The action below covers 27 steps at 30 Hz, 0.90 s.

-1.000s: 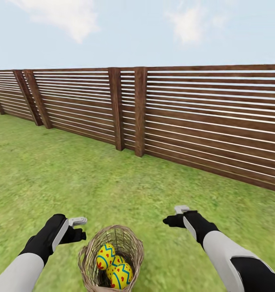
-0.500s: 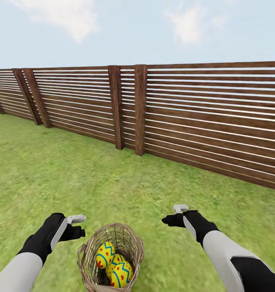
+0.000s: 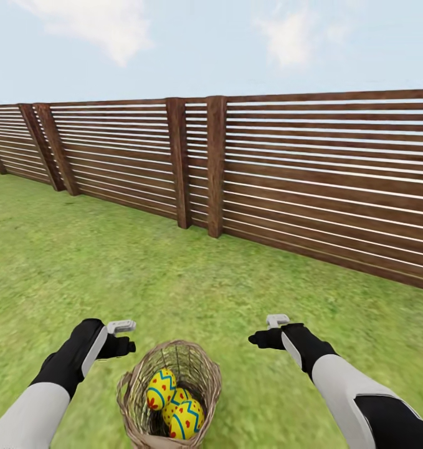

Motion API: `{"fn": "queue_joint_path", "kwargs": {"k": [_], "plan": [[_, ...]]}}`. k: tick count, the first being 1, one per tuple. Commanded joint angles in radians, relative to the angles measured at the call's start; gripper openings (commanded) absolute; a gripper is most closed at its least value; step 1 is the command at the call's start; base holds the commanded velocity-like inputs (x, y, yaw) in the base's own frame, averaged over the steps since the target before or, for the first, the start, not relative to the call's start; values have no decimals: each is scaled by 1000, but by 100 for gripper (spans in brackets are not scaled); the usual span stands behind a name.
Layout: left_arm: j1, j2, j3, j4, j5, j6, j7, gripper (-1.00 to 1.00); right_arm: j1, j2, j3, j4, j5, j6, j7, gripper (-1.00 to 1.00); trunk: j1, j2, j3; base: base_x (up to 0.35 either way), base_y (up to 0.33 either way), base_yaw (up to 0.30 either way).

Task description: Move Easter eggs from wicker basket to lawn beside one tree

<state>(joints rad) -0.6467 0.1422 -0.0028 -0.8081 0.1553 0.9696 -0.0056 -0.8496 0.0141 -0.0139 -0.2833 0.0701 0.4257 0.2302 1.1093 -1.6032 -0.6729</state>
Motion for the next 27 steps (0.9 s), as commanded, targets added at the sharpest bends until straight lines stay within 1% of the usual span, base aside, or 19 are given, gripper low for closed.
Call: {"fn": "queue_joint_path", "kwargs": {"k": [1,2,5,9,14,27], "plan": [[-3,0,0,-1,2,4,-1,100,0,0,-2,-2,8,5,5,100,4,-8,-4,0,0,0],[-6,-1,0,-1,3,4,-1,100,0,-1,-2,-2,7,5,5,100,8,-15,-7,0,0,0],[-9,-22,0,0,2,2,5,100,1,-1,0,-1,9,5,3,100,19,-36,-17,0,0,0],[-10,-32,0,-1,2,3,37,100,1,1,0,-1,10,5,3,100,35,-64,-29,0,0,0],[-10,-34,0,-2,3,3,60,100,1,3,0,-1,12,4,3,100,54,-99,-45,0,0,0],[-10,-29,0,-4,2,11,65,100,0,-3,0,-1,12,4,9,100,104,-190,-86,0,0,0]]}}
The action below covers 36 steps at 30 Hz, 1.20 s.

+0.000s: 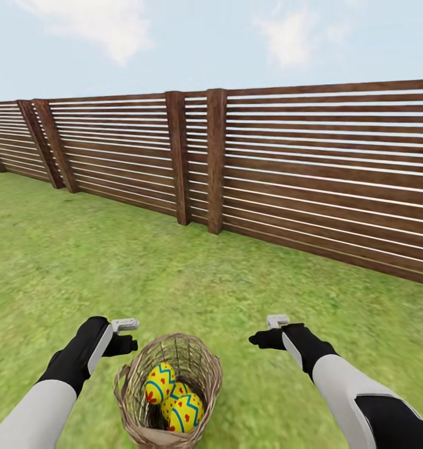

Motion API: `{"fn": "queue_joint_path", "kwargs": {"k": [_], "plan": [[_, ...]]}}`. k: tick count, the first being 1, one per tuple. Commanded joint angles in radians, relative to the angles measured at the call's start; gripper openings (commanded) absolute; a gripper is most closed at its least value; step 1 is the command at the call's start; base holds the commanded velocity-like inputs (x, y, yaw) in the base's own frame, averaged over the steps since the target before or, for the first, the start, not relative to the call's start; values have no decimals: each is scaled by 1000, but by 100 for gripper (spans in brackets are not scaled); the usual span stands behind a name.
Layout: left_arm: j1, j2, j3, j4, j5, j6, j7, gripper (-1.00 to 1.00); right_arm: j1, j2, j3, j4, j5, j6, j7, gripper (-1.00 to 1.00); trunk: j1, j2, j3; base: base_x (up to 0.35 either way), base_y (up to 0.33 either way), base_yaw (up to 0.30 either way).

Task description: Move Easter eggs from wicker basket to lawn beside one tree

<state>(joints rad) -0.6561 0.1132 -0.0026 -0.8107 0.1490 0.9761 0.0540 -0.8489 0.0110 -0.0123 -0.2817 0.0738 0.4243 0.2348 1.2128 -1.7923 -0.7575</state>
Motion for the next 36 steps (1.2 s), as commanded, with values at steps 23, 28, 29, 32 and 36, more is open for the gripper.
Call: {"fn": "queue_joint_path", "kwargs": {"k": [23,28,29,32,36], "plan": [[0,10,1,11,16,19,2,100,-1,0,-2,-2,3,5,69,100,88,-162,-58,0,0,-124],[0,11,1,13,17,19,1,100,0,0,-2,-2,3,5,69,100,107,-197,-73,23,38,-7],[0,11,1,13,17,19,1,100,-1,0,-2,-2,3,5,69,100,111,-204,-76,80,143,-2],[-1,11,1,13,17,19,1,100,-1,0,-2,-2,3,5,69,100,123,-225,-86,103,206,-1],[-1,11,2,11,17,19,1,100,-1,0,-2,-2,3,5,69,100,138,-253,-98,53,108,0]]}}
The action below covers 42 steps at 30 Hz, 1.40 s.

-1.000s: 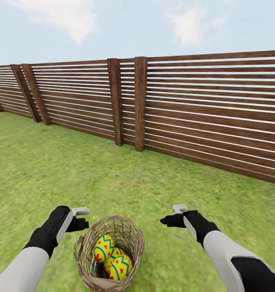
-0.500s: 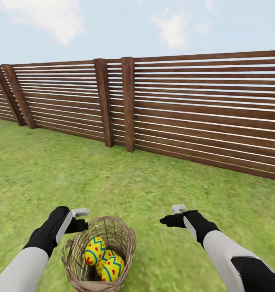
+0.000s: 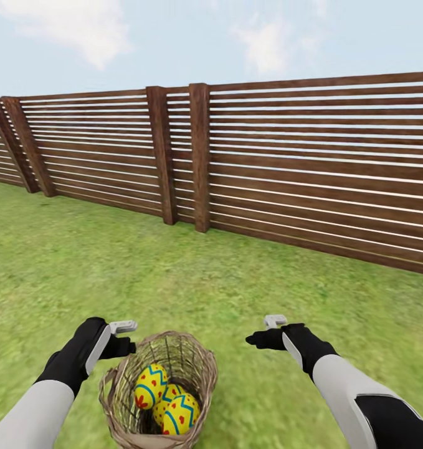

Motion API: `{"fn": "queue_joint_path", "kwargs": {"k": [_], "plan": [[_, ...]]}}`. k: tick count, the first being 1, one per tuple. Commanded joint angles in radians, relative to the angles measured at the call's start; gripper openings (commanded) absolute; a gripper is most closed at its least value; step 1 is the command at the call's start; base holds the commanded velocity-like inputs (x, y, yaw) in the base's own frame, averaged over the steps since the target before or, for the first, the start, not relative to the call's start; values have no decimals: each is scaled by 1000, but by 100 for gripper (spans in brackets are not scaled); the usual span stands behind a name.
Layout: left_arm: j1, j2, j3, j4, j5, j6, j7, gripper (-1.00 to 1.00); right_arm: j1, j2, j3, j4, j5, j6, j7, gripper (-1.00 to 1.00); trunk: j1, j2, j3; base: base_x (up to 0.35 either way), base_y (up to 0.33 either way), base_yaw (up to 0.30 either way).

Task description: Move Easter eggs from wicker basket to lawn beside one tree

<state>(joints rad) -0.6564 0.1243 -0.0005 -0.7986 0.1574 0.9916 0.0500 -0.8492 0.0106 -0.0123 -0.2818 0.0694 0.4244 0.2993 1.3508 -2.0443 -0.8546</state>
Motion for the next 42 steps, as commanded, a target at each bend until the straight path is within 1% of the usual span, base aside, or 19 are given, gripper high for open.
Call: {"fn": "queue_joint_path", "kwargs": {"k": [1,4,5,9,16,20,25,27,33,38,42], "plan": [[0,1,0,-2,8,4,5,100,0,0,-2,-2,7,5,4,100,4,-8,-4,12,25,0],[0,2,1,-1,9,4,5,100,0,0,-2,-2,7,5,4,100,15,-29,-14,5,11,0],[0,11,2,0,10,7,4,100,0,0,-2,-2,7,5,4,100,19,-36,-17,1,51,0],[0,29,1,0,11,11,3,100,0,0,-2,-2,7,5,4,100,35,-64,-29,1,157,0],[0,36,-5,4,10,12,3,100,0,0,-3,-2,7,5,4,100,61,-113,-51,0,96,0],[0,33,-9,20,8,11,4,100,0,0,-3,-2,7,5,4,100,77,-141,-64,0,6,0],[0,20,-13,101,5,8,5,100,0,0,-3,-2,8,5,4,100,96,-176,-79,0,1,0],[0,18,-13,120,4,6,5,100,-1,-1,-4,-2,9,5,3,100,104,-190,-86,0,0,0],[0,13,-13,130,4,5,5,100,0,-3,-6,-3,9,5,3,100,127,-232,-104,0,0,0],[0,4,-13,129,3,1,6,100,0,-2,-3,-4,9,5,3,100,127,-232,-104,0,0,0],[0,3,-13,128,2,-2,7,100,0,-1,-3,-4,9,5,3,100,127,-232,-104,0,0,0]]}}
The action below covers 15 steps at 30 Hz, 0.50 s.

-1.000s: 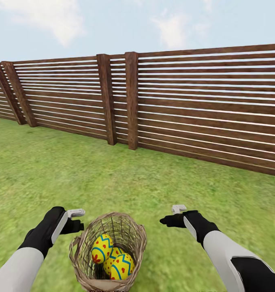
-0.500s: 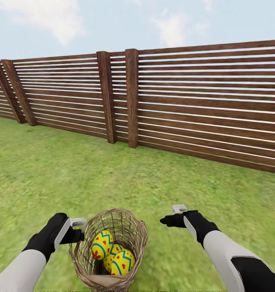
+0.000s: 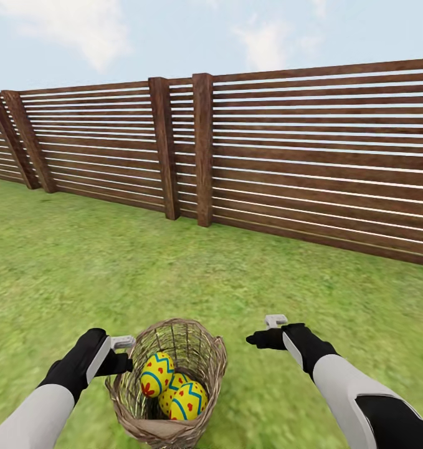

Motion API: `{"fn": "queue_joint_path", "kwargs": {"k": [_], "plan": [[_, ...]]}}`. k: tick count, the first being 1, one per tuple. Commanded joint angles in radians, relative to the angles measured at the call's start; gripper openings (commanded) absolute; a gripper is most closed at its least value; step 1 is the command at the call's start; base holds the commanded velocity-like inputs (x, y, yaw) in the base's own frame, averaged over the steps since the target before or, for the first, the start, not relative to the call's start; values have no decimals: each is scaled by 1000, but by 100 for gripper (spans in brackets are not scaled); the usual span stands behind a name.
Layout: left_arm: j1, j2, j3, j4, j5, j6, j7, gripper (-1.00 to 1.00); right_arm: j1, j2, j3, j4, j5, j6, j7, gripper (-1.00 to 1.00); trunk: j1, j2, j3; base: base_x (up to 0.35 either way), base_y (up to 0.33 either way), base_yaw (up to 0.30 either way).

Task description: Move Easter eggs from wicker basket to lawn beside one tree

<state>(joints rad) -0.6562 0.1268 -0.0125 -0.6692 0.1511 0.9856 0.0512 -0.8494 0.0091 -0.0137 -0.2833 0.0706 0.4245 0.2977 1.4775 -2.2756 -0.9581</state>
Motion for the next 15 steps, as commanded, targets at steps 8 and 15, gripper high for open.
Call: {"fn": "queue_joint_path", "kwargs": {"k": [8,15], "plan": [[0,-6,-1,2,8,-1,6,100,0,0,-1,-2,8,5,4,100,0,0,-1,0,0,0],[0,-6,-1,5,8,0,4,100,1,0,-2,-2,9,5,4,100,0,0,-1,0,0,0]]}}
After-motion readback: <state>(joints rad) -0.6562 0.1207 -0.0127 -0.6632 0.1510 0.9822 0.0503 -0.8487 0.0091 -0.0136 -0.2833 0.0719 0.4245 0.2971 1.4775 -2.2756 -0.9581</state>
